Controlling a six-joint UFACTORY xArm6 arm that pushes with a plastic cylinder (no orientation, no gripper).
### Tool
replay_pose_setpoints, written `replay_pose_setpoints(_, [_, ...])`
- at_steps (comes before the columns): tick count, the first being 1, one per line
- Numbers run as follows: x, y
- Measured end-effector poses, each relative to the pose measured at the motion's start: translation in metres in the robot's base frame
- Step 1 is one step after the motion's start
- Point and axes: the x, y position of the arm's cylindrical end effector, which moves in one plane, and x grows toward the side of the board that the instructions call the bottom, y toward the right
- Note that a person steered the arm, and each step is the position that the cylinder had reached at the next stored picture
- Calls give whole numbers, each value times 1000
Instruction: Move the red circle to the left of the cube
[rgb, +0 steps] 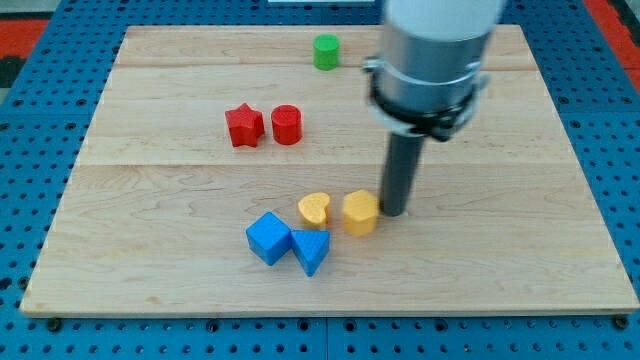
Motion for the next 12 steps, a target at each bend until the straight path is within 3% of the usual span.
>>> replay_pose_setpoints(1, [4, -40])
replay_pose_setpoints(2, [3, -32])
replay_pose_setpoints(3, [-49, -6])
replay_pose_setpoints(4, [-103, -49])
replay_pose_setpoints(5, [-125, -81])
replay_pose_setpoints(6, [-140, -66])
replay_pose_setpoints(7, [-194, -76])
replay_pose_setpoints(8, [-186, -97])
replay_pose_setpoints(10, [-108, -117])
replay_pose_setpoints(12, [-70, -126])
